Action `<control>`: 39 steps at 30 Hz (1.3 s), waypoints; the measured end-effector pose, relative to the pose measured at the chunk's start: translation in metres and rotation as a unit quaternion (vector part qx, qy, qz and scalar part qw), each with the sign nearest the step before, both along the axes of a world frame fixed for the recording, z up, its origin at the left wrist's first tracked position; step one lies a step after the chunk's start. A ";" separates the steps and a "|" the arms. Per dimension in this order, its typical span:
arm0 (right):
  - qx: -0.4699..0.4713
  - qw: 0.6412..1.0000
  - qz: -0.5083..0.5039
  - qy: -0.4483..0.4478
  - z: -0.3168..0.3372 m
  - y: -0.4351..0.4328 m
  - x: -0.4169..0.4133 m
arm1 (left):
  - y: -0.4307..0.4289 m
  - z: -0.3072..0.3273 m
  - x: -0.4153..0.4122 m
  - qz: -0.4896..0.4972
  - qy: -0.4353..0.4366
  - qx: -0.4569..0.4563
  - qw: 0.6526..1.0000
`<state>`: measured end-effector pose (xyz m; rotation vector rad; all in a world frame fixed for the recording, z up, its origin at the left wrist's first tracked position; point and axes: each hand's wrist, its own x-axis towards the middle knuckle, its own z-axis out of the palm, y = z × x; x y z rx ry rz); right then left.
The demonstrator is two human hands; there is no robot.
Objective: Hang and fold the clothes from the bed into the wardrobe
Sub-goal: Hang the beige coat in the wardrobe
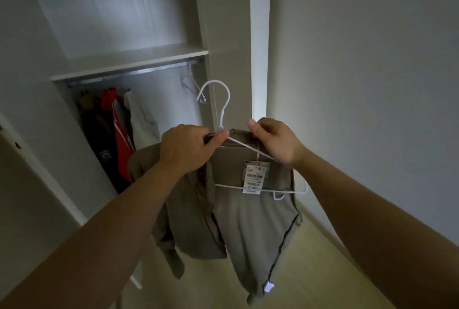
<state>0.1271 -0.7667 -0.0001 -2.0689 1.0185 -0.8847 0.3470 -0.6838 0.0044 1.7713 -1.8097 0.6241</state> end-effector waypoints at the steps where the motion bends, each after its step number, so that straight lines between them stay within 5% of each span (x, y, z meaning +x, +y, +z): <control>1: 0.039 0.999 0.019 -0.031 0.002 -0.015 0.005 | -0.009 -0.001 0.005 0.031 0.009 0.023 0.999; 4: 0.124 0.988 0.091 -0.019 0.007 -0.060 0.014 | -0.040 0.003 0.022 0.129 -0.002 0.065 0.990; 7: 0.153 0.972 0.155 0.089 0.010 -0.102 0.022 | -0.064 0.014 0.041 0.151 0.005 0.073 0.986; 10: 0.068 0.943 0.172 0.276 0.009 -0.145 0.034 | -0.083 0.021 0.058 0.132 0.011 0.049 0.990; 13: -0.014 0.921 0.141 0.362 -0.004 -0.174 0.059 | -0.098 0.025 0.069 0.108 0.022 0.032 0.993; 21: 0.115 0.947 0.111 0.278 -0.032 -0.234 0.117 | -0.132 0.025 0.141 0.166 0.035 0.013 0.985; 26: 0.092 0.976 0.036 0.194 -0.040 -0.267 0.158 | -0.160 0.016 0.198 0.177 0.045 0.030 0.983; 35: -0.004 0.954 -0.045 0.296 0.003 -0.311 0.259 | -0.232 0.006 0.287 0.245 0.027 0.063 0.967; 39: 0.060 0.974 -0.043 0.215 0.008 -0.317 0.296 | -0.260 -0.004 0.314 0.233 0.100 0.072 0.965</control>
